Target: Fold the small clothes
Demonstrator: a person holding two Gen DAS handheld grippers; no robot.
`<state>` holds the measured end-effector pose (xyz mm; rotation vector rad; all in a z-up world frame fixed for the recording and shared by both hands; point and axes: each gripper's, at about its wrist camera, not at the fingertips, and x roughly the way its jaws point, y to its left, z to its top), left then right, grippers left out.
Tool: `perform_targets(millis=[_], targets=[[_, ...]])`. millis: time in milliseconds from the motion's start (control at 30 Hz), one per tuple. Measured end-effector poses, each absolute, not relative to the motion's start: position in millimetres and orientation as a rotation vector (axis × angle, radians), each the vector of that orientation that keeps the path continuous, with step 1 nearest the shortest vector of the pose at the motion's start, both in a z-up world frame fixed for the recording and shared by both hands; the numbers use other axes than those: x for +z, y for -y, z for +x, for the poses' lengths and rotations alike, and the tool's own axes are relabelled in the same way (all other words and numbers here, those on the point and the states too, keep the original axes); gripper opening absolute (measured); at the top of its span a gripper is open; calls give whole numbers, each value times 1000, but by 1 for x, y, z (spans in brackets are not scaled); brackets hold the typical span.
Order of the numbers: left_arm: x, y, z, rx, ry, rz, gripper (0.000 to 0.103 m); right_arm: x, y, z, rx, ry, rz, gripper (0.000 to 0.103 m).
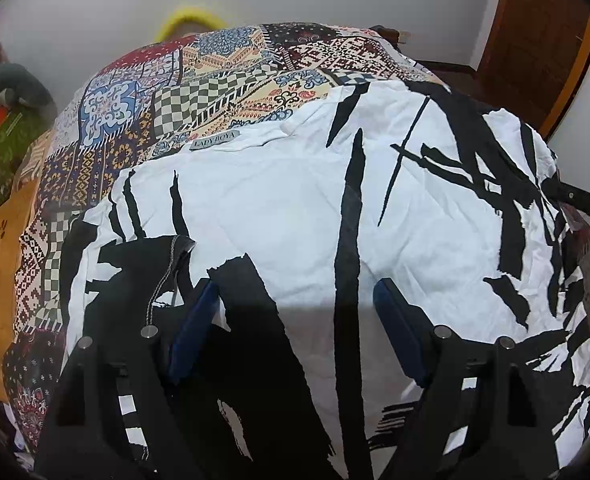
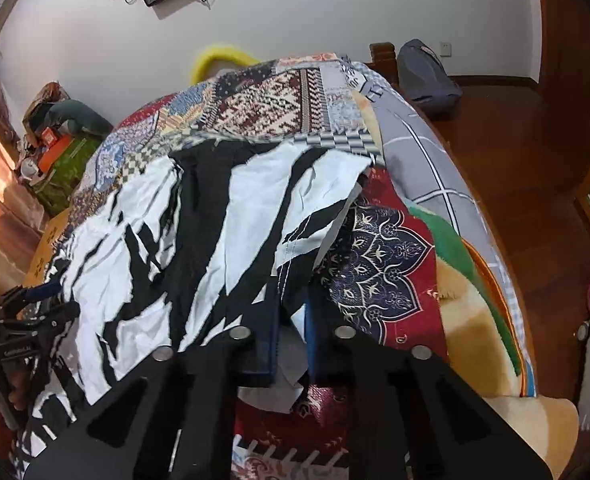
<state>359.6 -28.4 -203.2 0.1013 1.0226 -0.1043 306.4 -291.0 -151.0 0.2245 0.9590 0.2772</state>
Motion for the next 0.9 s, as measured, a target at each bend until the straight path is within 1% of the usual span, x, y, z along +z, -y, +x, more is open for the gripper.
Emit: perform_targets(millis=[233, 367, 467, 633, 900], targets=[[-167, 16, 344, -100, -946, 79, 80, -102, 271, 299, 331, -861, 177, 4], [-143, 4, 334, -85, -895, 69, 80, -71, 237, 297, 413, -806, 142, 4], [-128, -7, 323, -73, -861, 59, 80, -60, 201, 299, 483, -792, 98, 4], [-116, -27, 308, -47, -842, 45, 80, -76, 144, 305, 568, -844, 17, 4], [-130, -48, 298, -18, -894, 22, 80, -128, 93, 301, 638, -1045, -90, 8]])
